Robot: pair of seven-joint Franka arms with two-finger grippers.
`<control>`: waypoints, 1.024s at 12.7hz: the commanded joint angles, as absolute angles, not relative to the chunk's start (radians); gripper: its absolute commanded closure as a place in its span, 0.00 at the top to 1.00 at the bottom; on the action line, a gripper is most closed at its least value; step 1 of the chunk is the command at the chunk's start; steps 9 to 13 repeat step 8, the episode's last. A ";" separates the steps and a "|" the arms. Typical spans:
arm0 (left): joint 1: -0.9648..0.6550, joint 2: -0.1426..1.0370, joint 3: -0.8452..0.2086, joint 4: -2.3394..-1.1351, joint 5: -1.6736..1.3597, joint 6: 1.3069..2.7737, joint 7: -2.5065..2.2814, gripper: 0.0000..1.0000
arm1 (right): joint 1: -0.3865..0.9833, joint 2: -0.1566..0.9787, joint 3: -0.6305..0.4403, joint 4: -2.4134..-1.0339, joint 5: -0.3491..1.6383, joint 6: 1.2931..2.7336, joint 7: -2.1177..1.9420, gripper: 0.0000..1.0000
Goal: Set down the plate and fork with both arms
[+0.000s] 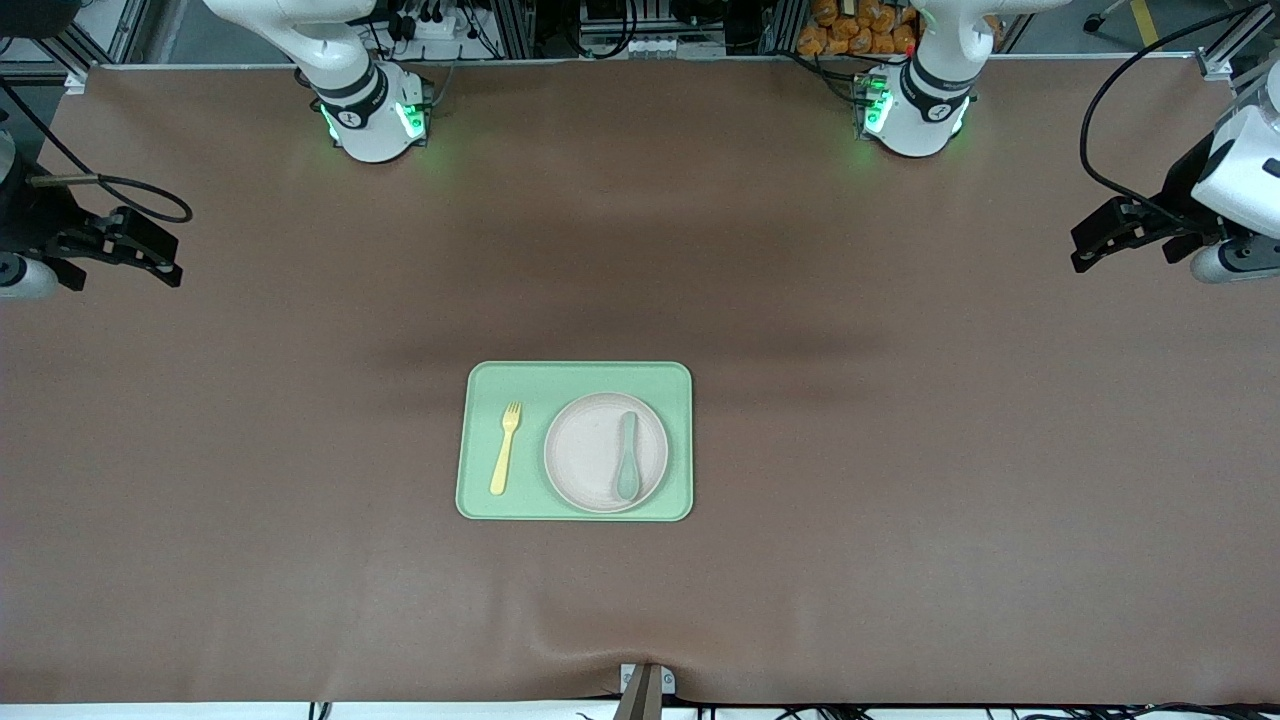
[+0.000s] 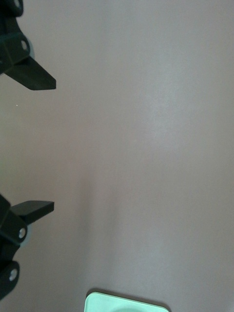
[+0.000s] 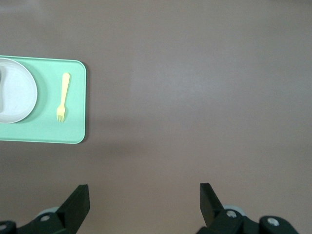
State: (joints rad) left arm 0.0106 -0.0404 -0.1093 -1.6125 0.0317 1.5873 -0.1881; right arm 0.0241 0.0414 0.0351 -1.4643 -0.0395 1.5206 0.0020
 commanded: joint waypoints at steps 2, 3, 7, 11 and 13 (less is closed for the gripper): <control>0.015 -0.057 -0.115 -1.609 0.029 1.565 -0.172 1.00 | 0.026 0.008 0.037 -1.474 -0.029 1.491 -0.014 1.00; 0.015 -0.055 -0.115 -1.599 0.029 1.559 -0.173 1.00 | 0.023 -0.008 0.037 -1.486 -0.031 1.490 -0.014 1.00; 0.014 -0.052 -0.115 -1.585 0.029 1.546 -0.175 1.00 | 0.020 0.032 0.037 -1.422 -0.057 1.491 -0.011 1.00; 0.011 -0.051 -0.115 -1.583 0.029 1.545 -0.175 1.00 | 0.020 0.032 0.038 -1.422 -0.055 1.496 -0.009 1.00; 0.011 -0.051 -0.115 -1.583 0.029 1.545 -0.175 1.00 | 0.020 0.032 0.038 -1.422 -0.055 1.496 -0.009 1.00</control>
